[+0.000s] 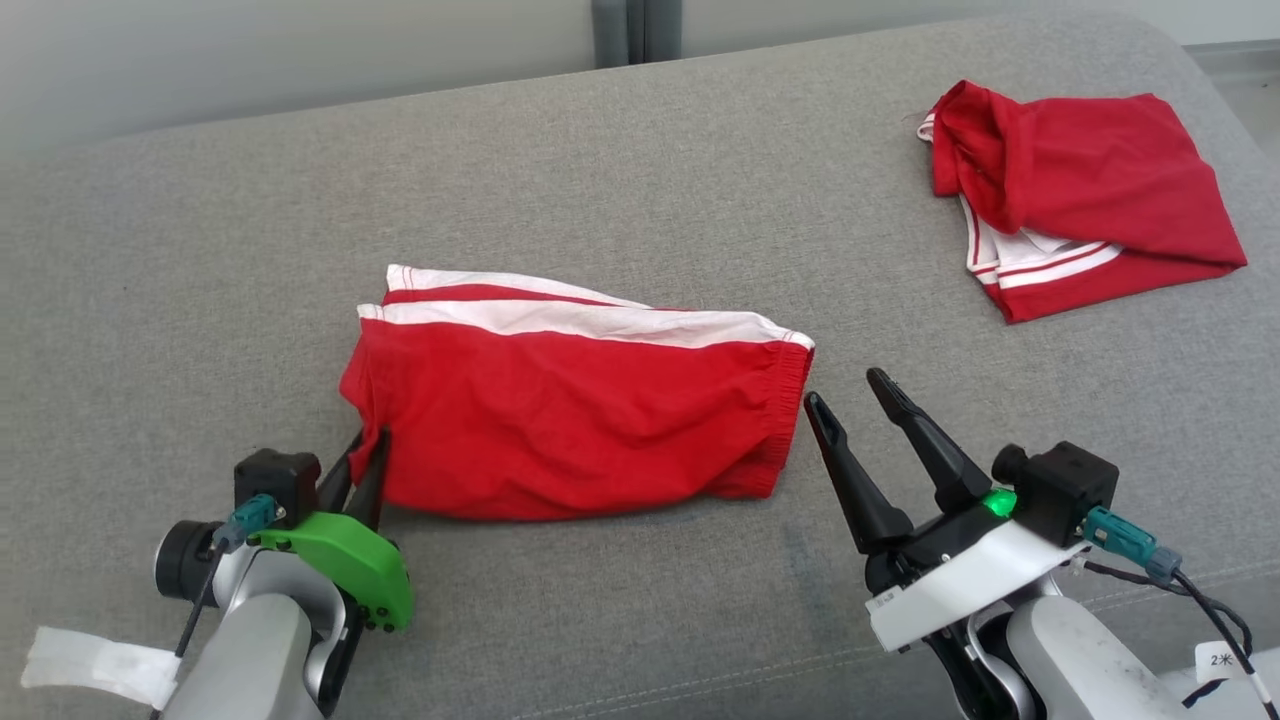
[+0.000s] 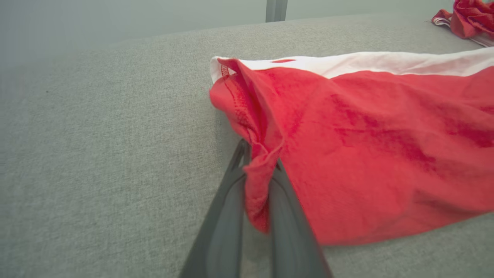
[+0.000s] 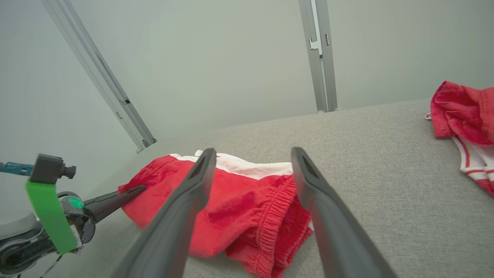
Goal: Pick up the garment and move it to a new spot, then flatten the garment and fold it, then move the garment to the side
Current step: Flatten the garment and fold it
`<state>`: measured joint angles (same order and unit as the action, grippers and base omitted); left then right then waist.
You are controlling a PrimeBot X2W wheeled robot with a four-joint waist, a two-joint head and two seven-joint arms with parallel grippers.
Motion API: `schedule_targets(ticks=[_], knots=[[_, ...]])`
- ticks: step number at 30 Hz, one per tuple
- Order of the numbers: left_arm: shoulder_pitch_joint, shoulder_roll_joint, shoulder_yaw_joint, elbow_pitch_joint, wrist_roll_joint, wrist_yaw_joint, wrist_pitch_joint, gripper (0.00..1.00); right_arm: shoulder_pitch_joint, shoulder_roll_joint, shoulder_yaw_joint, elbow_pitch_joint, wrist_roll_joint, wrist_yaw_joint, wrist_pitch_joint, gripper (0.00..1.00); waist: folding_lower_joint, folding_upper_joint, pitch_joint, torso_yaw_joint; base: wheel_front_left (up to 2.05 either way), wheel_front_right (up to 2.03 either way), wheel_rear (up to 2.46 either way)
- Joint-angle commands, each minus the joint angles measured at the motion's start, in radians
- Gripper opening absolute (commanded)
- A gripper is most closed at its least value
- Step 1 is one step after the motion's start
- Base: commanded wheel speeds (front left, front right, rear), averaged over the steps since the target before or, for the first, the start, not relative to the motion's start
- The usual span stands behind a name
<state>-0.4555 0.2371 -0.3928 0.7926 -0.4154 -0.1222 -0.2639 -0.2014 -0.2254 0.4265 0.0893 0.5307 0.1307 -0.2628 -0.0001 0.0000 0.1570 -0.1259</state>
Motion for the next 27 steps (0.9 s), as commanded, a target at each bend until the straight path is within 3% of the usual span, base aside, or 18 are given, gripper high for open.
schedule_targets(ticks=[1,8,20,21,22,23,27], knots=[[0.028,-0.01,0.01,-0.013,0.011,0.006,0.001,0.0,0.02,0.003,-0.005,0.004,0.002,0.0,-0.004,1.0,0.0001,0.0,-0.022,0.025,0.0,0.0,0.0],[0.131,-0.045,0.063,-0.087,0.059,0.02,0.001,0.0,0.049,0.017,-0.023,0.019,0.003,0.0,-0.004,1.0,0.0001,0.0,-0.051,0.058,0.0,0.0,0.0],[0.22,-0.092,0.127,-0.141,0.124,0.03,0.001,0.0,0.058,0.015,-0.033,0.035,0.002,0.0,-0.004,1.0,0.0001,0.0,-0.059,0.055,0.0,0.0,0.0],[0.221,-0.093,0.134,-0.155,0.138,0.037,0.001,0.39,0.059,0.015,-0.033,0.036,0.002,0.0,-0.004,1.0,0.0001,0.0,-0.06,0.056,0.0,0.0,0.0],[0.223,-0.095,0.143,-0.172,0.15,0.044,0.001,0.87,0.06,0.015,-0.035,0.038,0.002,0.0,-0.004,1.0,0.0001,0.0,-0.063,0.058,0.0,0.0,0.0],[0.23,-0.098,0.151,-0.188,0.161,0.051,0.001,1.0,0.061,0.015,-0.037,0.038,0.002,0.0,-0.004,1.0,0.0001,0.0,-0.066,0.059,0.0,0.0,0.0],[0.255,-0.105,0.182,-0.248,0.194,0.069,0.001,1.0,0.064,0.022,-0.038,0.041,-0.001,0.0,-0.004,1.0,0.0001,0.0,-0.078,0.065,0.0,0.0,0.0]])
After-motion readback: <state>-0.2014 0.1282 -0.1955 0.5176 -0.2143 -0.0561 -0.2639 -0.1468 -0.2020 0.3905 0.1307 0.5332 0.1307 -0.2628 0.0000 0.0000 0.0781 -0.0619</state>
